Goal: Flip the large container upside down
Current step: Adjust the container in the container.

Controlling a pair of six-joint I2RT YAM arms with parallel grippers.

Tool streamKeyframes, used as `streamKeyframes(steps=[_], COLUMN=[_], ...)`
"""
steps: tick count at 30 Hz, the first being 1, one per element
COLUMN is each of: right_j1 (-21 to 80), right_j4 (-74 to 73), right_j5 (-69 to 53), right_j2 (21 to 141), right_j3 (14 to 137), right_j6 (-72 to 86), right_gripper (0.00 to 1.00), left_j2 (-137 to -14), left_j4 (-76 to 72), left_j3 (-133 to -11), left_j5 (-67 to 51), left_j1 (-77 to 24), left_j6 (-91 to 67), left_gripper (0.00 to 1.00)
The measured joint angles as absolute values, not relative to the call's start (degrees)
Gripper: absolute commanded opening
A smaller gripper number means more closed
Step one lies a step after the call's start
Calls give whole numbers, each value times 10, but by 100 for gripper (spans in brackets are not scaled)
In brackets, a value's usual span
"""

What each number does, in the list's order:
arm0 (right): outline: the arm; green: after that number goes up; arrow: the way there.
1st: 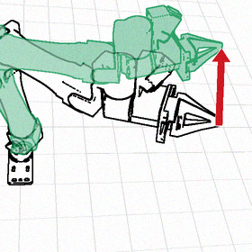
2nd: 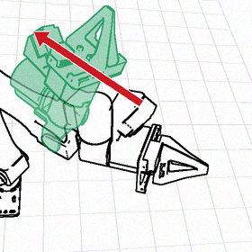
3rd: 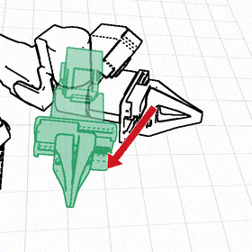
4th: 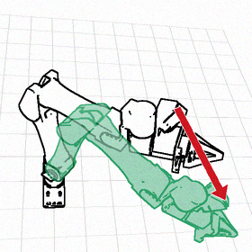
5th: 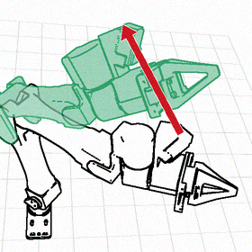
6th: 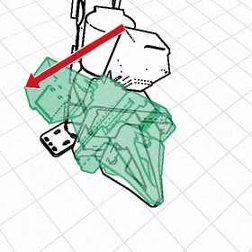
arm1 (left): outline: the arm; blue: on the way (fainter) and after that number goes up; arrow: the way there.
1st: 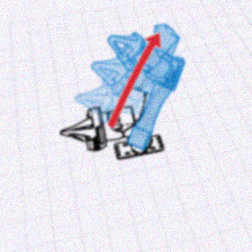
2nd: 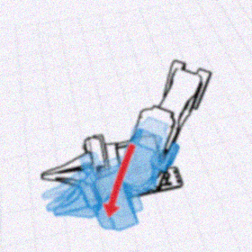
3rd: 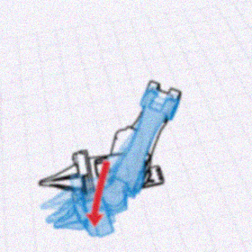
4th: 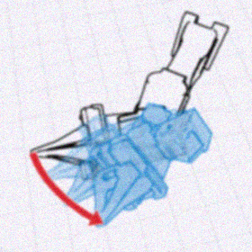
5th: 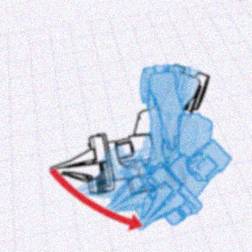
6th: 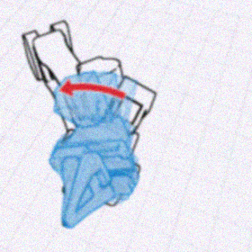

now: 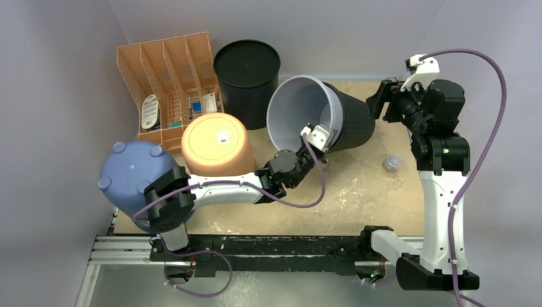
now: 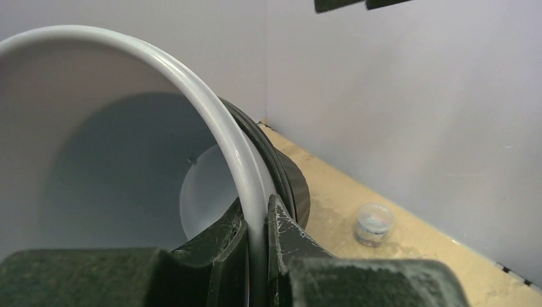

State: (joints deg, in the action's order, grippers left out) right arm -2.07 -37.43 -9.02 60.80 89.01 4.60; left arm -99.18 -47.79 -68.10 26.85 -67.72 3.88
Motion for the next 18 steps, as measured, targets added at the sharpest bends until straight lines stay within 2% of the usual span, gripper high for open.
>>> streamKeyframes(steps=[5, 10, 16, 18], right_j1=[13, 118, 209, 232], right_j4=[-370, -376, -385, -393], right_j5=[-112, -63, 3, 34], right_j2=[612, 639, 668, 681], right_j3=[857, 841, 852, 865], right_j6=[36, 42, 67, 82], right_gripper=[65, 61, 42, 26], left_j2=[-966, -956, -956, -956], left_j4=[-506, -510, -509, -509], left_j3=[-638, -629, -629, -630], left_j5=[293, 305, 308, 308], left_j1=[-691, -690, -690, -690], left_j6=[59, 59, 59, 58], left_gripper=[0, 0, 0, 0])
